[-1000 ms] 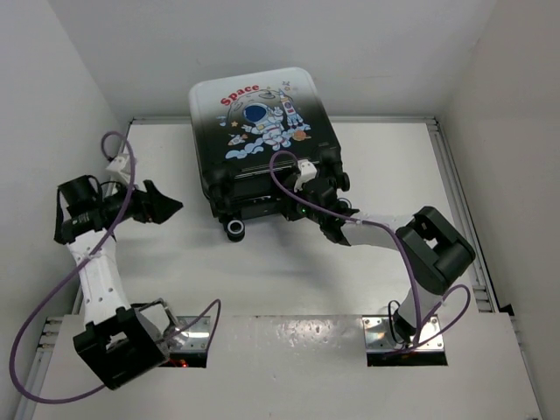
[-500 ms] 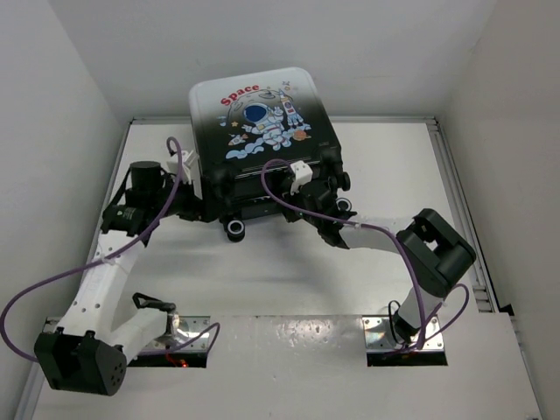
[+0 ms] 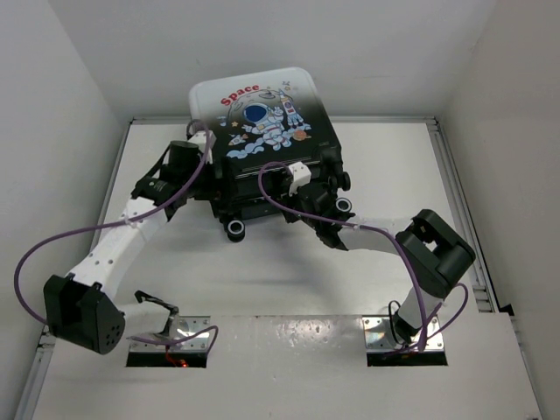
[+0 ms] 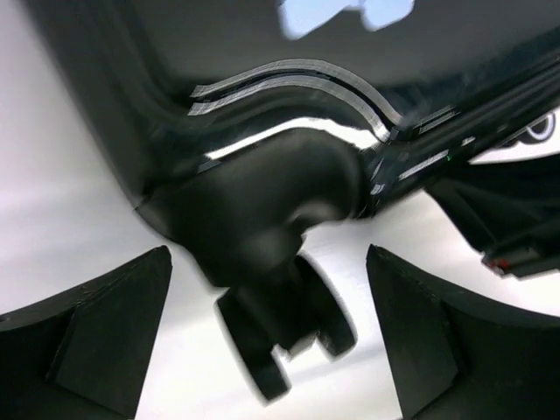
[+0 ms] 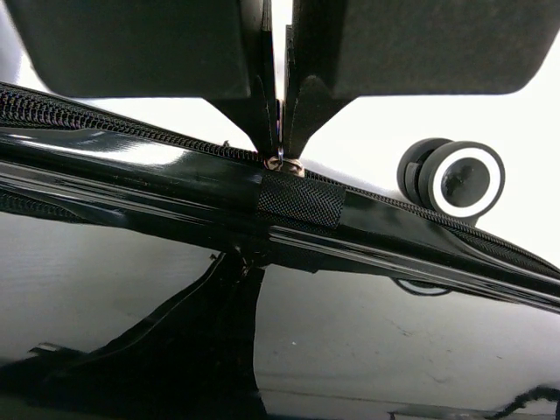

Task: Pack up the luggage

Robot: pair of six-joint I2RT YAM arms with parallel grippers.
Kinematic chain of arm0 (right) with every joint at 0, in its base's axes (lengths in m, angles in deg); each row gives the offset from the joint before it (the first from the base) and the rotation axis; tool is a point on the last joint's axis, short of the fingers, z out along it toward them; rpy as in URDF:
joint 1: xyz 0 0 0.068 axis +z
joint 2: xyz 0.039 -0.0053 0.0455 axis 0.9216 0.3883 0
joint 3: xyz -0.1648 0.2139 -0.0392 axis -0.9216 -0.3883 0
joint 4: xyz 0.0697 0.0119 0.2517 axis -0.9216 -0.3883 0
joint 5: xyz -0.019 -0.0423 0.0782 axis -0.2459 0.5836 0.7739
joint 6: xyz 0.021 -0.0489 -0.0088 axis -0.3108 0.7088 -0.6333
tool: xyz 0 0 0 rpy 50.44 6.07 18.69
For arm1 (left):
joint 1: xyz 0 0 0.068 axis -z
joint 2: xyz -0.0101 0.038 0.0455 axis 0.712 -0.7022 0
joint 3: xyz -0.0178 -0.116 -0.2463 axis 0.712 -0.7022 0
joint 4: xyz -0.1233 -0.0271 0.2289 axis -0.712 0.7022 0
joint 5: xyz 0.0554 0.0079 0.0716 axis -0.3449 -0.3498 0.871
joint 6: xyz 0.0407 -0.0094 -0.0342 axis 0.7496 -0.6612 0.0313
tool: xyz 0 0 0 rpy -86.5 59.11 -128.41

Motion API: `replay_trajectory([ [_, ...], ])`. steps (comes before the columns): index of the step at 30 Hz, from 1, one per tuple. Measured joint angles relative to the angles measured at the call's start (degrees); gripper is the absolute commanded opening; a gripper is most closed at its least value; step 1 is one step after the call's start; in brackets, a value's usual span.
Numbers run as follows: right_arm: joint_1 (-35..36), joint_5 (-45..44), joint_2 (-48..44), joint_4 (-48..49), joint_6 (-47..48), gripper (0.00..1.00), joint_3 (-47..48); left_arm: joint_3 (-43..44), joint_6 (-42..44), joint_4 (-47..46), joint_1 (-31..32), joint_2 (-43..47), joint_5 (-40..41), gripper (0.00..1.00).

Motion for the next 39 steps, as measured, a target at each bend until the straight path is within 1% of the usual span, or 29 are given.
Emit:
replay_trajectory([
  [4,0.02,-0.2,0.0,0.0,0.37,0.0,0.0,2.4,0.2,1.14,2.47,-3.32,4.07,1.0],
  [10,0.2,-1.03,0.0,0.17,0.66,0.0,-0.17,1.68,-0.13,1.92,2.62,-4.96,5.29,1.0],
  [13,0.39,-2.08,-0.13,0.63,0.63,0.0,-0.7,-0.31,-1.14,2.08,2.62,-4.98,5.2,0.83],
  [14,0.39,-2.34,-0.17,0.79,0.61,0.0,-0.81,-0.92,-1.62,2.05,2.64,-4.98,5.11,0.65],
  [16,0.39,-3.06,-0.28,0.9,0.46,0.0,-1.03,-1.75,-3.04,1.57,2.8,-5.07,4.61,0.47],
  [17,0.39,-3.63,-0.42,0.81,0.31,0.0,-1.16,-1.68,-4.5,0.63,2.75,-5.07,5.27,0.32],
  [19,0.39,-4.52,-0.9,0.44,0.13,0.0,-1.55,-1.03,-7.3,0.74,1.36,-4.81,5.95,0.19],
  [20,0.39,-4.92,-1.25,0.35,0.13,0.0,-1.86,-1.11,-6.95,1.2,0.39,-4.39,4.81,0.1],
  [21,0.39,-5.22,-1.77,0.35,0.13,0.0,-2.36,-1.2,-6.12,1.11,-0.24,-4.31,3.87,0.07],
  [24,-0.02,-6.82,-3.56,0.33,0.15,0.0,-4.48,-1.68,-6.14,0.35,-1.95,-4.33,1.33,0.01],
  [30,-2.99,-8.28,-7.8,0.5,0.9,0.0,-9.09,-1.68,-4.66,0.39,-6.6,-4.44,-3.82,0.0],
  [33,-4.9,-8.76,-9.94,0.52,1.44,0.0,-11.15,-1.66,-4.2,0.52,-7.34,-4.44,-4.37,0.0],
  [39,-8.11,-7.89,-15.39,1.81,3.41,0.0,-15.78,0.57,-3.72,2.8,-7.34,-5.9,-2.93,0.0],
])
